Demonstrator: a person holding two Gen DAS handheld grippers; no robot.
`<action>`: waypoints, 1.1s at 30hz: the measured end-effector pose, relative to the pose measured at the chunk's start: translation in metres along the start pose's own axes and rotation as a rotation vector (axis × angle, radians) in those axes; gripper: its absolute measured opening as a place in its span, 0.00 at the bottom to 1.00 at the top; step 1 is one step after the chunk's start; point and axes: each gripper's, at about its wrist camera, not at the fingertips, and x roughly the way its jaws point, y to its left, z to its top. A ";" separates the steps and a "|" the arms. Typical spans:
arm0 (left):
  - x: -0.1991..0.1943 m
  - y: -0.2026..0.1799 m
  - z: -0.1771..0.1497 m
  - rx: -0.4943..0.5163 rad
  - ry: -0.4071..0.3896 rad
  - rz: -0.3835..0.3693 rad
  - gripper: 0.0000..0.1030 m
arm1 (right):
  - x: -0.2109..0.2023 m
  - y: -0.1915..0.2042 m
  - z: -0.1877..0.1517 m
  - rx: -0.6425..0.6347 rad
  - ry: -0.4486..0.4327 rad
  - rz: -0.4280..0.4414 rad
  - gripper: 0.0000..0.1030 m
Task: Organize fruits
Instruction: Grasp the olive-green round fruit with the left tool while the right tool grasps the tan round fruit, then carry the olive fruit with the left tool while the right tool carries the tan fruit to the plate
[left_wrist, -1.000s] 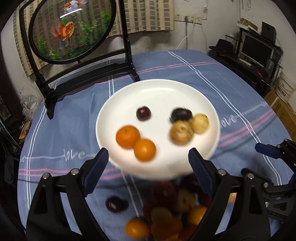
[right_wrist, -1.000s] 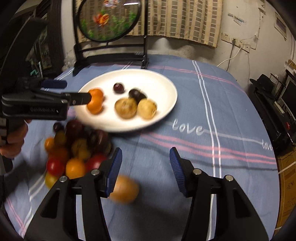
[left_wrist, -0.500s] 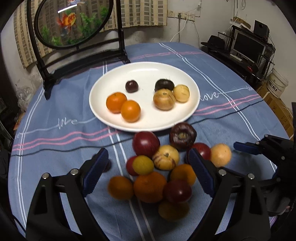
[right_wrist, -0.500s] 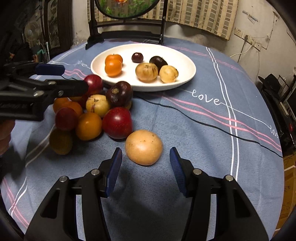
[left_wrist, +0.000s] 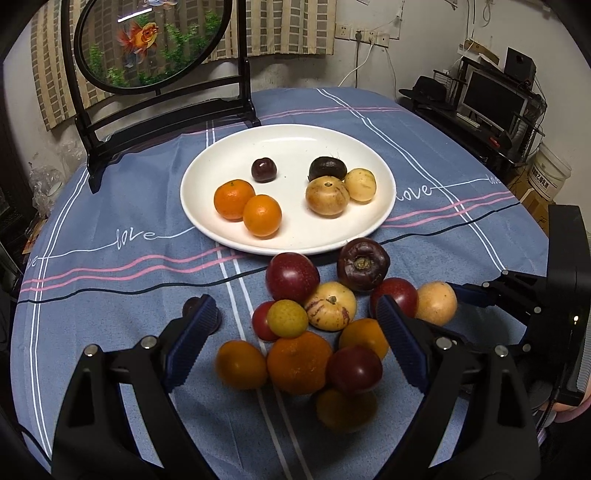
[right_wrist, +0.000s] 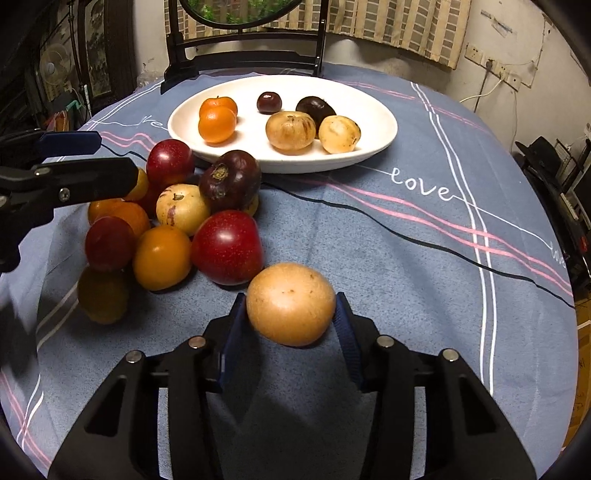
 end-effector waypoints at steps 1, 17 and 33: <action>0.000 0.000 0.000 -0.001 -0.001 0.000 0.88 | 0.000 0.001 0.000 0.000 -0.003 -0.005 0.45; -0.025 -0.007 -0.041 0.010 -0.019 0.037 0.87 | -0.036 -0.008 -0.035 0.178 -0.073 -0.013 0.45; -0.017 -0.024 -0.081 -0.023 0.057 0.033 0.62 | -0.040 -0.009 -0.041 0.197 -0.080 -0.027 0.45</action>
